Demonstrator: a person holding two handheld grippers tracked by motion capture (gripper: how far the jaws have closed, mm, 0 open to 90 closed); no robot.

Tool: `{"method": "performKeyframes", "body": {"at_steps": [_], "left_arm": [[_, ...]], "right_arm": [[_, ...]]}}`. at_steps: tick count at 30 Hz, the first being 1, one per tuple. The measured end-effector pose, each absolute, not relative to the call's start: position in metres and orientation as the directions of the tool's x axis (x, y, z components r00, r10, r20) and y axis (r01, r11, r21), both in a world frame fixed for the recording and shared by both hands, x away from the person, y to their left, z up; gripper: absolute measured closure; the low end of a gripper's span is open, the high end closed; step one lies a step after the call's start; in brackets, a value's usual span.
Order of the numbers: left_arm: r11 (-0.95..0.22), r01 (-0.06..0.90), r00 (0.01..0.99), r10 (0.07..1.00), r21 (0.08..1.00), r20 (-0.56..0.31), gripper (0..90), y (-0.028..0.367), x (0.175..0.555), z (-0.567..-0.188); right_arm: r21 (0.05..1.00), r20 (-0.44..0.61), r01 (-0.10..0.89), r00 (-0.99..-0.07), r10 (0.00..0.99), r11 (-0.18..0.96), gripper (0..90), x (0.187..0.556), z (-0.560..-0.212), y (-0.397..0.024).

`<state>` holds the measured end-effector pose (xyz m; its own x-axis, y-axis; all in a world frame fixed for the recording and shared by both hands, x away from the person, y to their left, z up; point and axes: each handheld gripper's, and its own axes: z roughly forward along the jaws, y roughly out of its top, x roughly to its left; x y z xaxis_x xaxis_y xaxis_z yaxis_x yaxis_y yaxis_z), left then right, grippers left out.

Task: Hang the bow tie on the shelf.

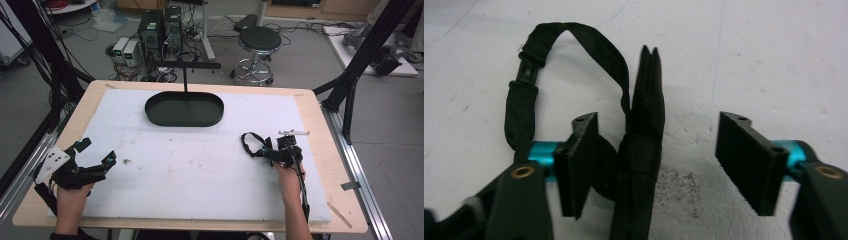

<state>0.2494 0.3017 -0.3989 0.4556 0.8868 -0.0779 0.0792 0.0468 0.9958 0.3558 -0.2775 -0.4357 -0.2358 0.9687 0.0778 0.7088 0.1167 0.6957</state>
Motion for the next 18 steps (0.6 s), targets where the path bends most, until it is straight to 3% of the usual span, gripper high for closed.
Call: {"method": "performKeyframes", "body": {"at_steps": [2, 3, 7, 18], "left_arm": [[0.047, 0.081, 0.456, 0.887, 0.996, -0.078, 1.8, 0.302, 0.25, -0.399], [0.045, 0.083, 0.457, 0.886, 0.996, -0.078, 1.8, 0.301, 0.25, -0.399], [0.045, 0.082, 0.457, 0.886, 0.996, -0.078, 1.8, 0.301, 0.25, -0.399], [0.047, 0.081, 0.457, 0.886, 0.996, -0.079, 1.8, 0.302, 0.25, -0.399]], "right_arm": [[0.701, 0.072, 0.704, -0.232, 0.97, 0.116, 45.8, 0.355, -0.435, -0.277], [0.705, 0.066, 0.699, -0.236, 0.97, 0.122, 54.7, 0.354, -0.434, -0.276], [0.71, 0.055, 0.69, -0.254, 0.966, 0.141, 71.4, 0.352, -0.432, -0.274], [0.758, -0.016, 0.622, -0.282, 0.959, 0.196, 74.2, 0.347, -0.426, -0.266]]}}
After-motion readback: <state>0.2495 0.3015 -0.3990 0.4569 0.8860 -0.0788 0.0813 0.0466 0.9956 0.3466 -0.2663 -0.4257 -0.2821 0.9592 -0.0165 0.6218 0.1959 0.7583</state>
